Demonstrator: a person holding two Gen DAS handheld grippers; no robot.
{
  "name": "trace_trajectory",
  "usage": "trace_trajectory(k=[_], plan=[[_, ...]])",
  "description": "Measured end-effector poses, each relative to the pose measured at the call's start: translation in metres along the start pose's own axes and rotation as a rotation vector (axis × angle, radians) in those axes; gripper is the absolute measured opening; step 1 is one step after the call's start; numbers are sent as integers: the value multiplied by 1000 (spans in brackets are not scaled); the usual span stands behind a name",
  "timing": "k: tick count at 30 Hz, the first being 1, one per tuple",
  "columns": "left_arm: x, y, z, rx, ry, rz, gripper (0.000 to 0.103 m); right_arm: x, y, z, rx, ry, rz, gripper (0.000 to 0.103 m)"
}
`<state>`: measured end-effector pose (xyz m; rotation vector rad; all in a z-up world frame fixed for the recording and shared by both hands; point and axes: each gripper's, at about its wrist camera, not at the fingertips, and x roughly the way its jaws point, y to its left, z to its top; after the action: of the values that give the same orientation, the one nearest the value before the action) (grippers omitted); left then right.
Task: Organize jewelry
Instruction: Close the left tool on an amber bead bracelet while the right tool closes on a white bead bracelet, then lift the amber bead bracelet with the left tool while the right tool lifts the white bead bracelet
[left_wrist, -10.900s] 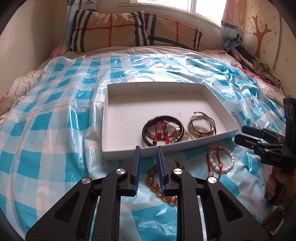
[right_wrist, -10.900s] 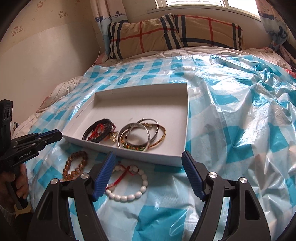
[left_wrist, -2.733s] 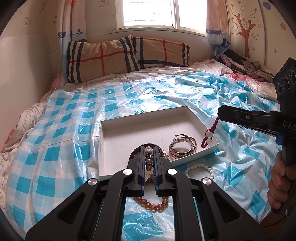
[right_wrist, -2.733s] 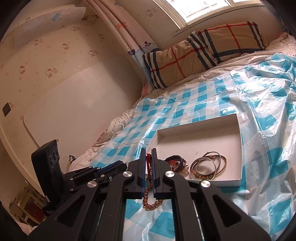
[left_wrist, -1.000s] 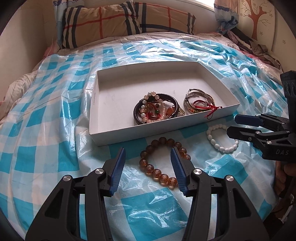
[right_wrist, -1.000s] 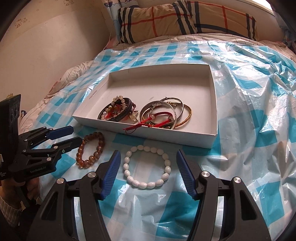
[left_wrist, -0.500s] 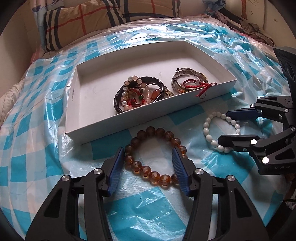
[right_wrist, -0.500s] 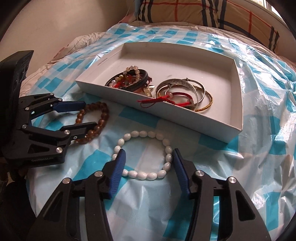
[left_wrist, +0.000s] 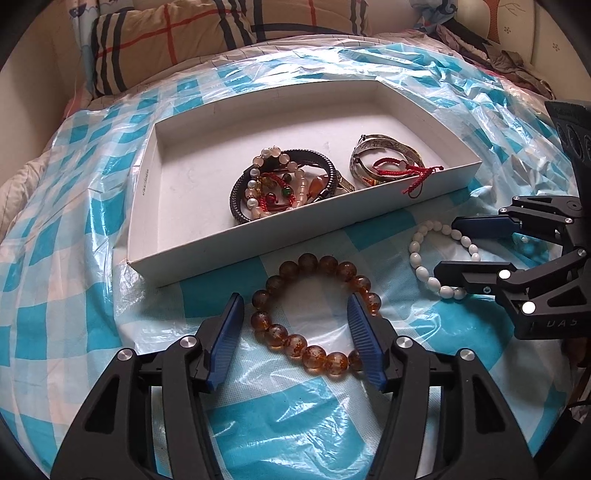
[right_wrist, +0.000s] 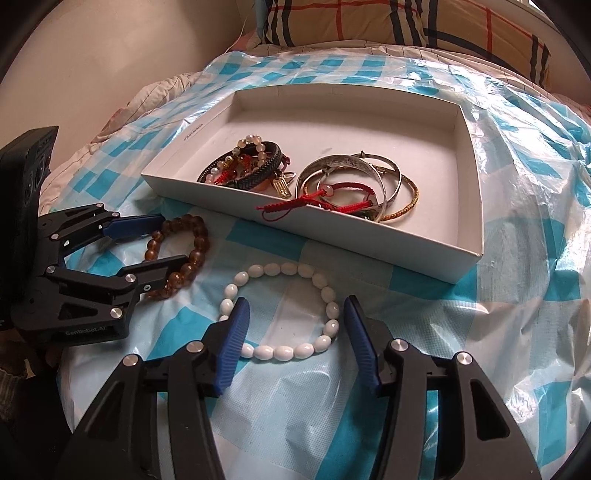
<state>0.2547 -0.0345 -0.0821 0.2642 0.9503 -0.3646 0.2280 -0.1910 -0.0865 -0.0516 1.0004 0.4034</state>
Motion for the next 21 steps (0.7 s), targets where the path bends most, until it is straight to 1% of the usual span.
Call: trace_trajectory(k=[1,2,3,4,5,6,9,10,11,12,13,14,15,16,17,18,19,20,21], plan=[[0,-1,0,2,-4,-4,50,0,4,-1,-23,-2,-11,44],[-2,-2,-1,9,-9,-1,35,0,9,-1,-47,-3,-21,32],[-3,-4,-1,16,-14,5,24,-1,14,-2,-66,-2,-24,26],[-5,-5,-1,25,-16,5,12,-3,16,-3,-71,5,-7,13],[-8,-7,-2,33,-20,7,11,-5,17,-4,-68,14,26,9],[-11,-7,-3,37,-21,1,11,-9,18,-6,-64,18,51,9],[-17,-2,-5,16,-17,-20,11,-17,14,-7,-24,11,86,9],[-18,1,-5,2,-13,-29,11,-17,11,-6,-8,12,88,12],[-17,4,-5,-10,-10,-36,11,-16,9,-4,-3,13,79,24],[-16,7,-5,-21,-8,-33,13,-15,9,-3,-7,6,59,34],[-14,8,-5,-29,-8,-26,20,-12,10,-2,-14,6,48,42],[-12,10,-5,-35,-10,-18,28,-7,12,-2,-31,17,37,42],[-9,10,-6,-39,-11,-18,29,-2,17,-3,-58,19,15,42],[-6,8,-6,-32,-7,-20,29,1,21,-4,-80,19,-4,41],[-4,5,-6,-15,-5,-11,28,2,24,-4,-97,20,-9,36],[-3,2,-6,-3,-6,-18,23,1,25,-4,-100,21,9,31],[-3,0,-5,10,-4,-33,11,0,24,-5,-83,25,40,15],[-5,-4,-5,24,-4,-34,10,-2,21,-7,-54,25,74,9],[-8,-6,-6,34,-5,-38,10,-5,17,-8,-14,20,115,9]])
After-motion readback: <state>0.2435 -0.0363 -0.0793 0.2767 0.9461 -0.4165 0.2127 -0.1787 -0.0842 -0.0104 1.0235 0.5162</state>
